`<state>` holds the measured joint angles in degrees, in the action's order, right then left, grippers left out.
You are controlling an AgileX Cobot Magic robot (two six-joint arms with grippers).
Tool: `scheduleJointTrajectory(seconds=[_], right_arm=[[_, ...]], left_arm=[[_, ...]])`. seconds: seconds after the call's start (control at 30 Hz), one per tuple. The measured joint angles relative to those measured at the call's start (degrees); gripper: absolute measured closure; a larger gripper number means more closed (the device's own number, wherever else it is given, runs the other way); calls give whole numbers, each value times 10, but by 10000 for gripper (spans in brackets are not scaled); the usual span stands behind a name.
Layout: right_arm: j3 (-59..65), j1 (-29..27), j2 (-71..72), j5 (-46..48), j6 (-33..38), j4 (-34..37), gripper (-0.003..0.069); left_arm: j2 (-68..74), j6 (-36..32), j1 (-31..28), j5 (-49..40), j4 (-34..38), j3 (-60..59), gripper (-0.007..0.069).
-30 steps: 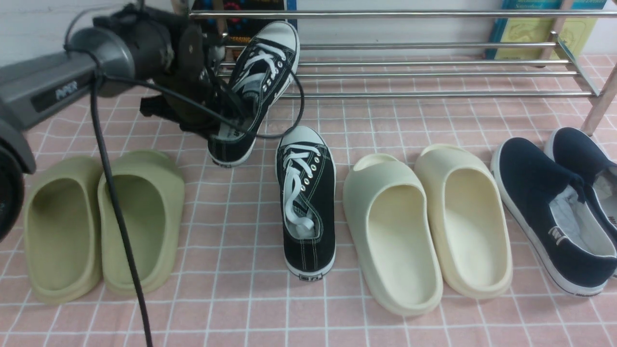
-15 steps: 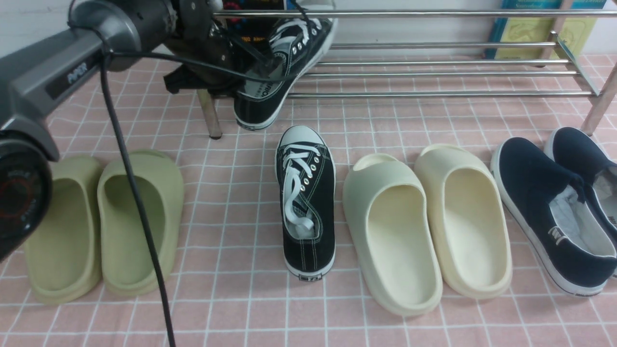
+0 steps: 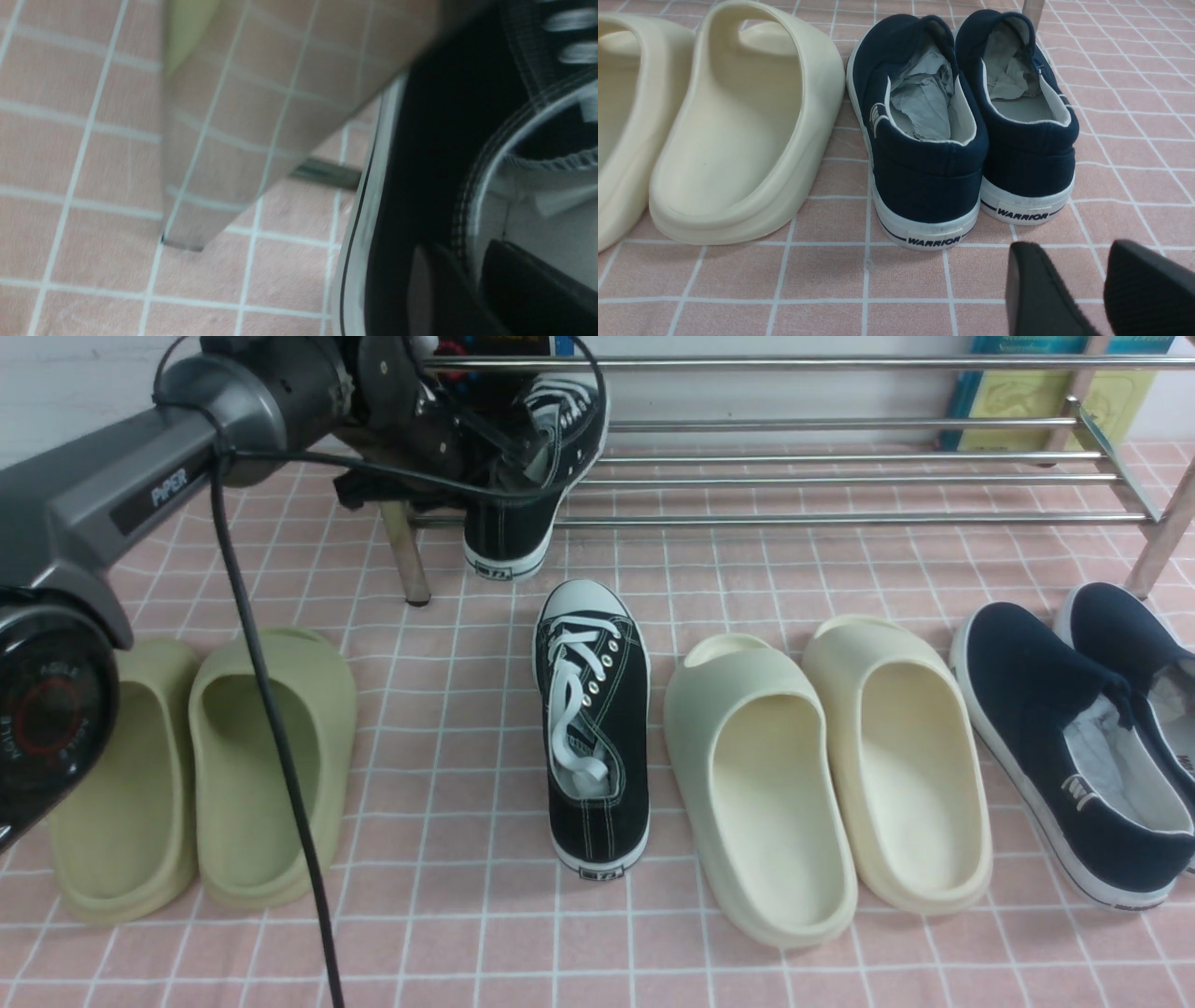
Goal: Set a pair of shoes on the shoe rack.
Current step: Use the left arm to put a shoe into the shoe rack, then use the left arm to grab the shoe closest to it
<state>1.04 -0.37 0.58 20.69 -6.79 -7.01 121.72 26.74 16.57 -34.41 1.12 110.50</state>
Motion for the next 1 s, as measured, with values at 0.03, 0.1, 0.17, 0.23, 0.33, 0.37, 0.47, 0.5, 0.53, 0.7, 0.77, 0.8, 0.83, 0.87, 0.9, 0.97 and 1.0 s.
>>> scheduleJointTrajectory(seconds=[0.03, 0.1, 0.17, 0.23, 0.33, 0.37, 0.47, 0.5, 0.53, 0.7, 0.77, 0.8, 0.83, 0.87, 0.9, 0.97, 1.0], right_arm=[[0, 0, 0, 0, 0, 0, 418], [0, 0, 0, 0, 0, 0, 418], [0, 0, 0, 0, 0, 0, 418], [0, 0, 0, 0, 0, 0, 418], [0, 0, 0, 0, 0, 0, 418], [0, 0, 0, 0, 0, 0, 418], [0, 0, 0, 0, 0, 0, 418], [0, 0, 0, 0, 0, 0, 418], [0, 0, 0, 0, 0, 0, 418], [0, 0, 0, 0, 0, 0, 418], [0, 0, 0, 0, 0, 0, 418], [0, 0, 0, 0, 0, 0, 418], [0, 0, 0, 0, 0, 0, 418], [0, 0, 0, 0, 0, 0, 418], [0, 0, 0, 0, 0, 0, 418], [0, 0, 0, 0, 0, 0, 418], [0, 0, 0, 0, 0, 0, 418]], left_arm=[[-3, -5, 0, 0, 0, 0, 405], [-11, -16, 0, 0, 1, 1, 330], [-18, -30, 0, -4, 2, 1, 265], [-29, -45, 0, -13, 2, 1, 236], [-47, -74, 0, -33, 2, 1, 226], [-61, -100, 0, -57, -1, 1, 232], [-88, -146, 0, -97, -5, 1, 273], [-109, -185, 0, -142, -7, 1, 328], [-115, -198, 1, -159, -7, 2, 363], [-128, -267, 26, -267, -7, -22, 584], [-125, -284, 46, -277, -7, -46, 614], [-124, -294, 68, -281, -11, -72, 622], [-124, -299, 85, -282, -11, -89, 622], [-124, -300, 85, -282, -11, -93, 622], [-128, -302, 109, -281, -17, -115, 622], [-139, -300, 135, -275, -23, -140, 622], [-156, -288, 153, -264, -29, -166, 622]])
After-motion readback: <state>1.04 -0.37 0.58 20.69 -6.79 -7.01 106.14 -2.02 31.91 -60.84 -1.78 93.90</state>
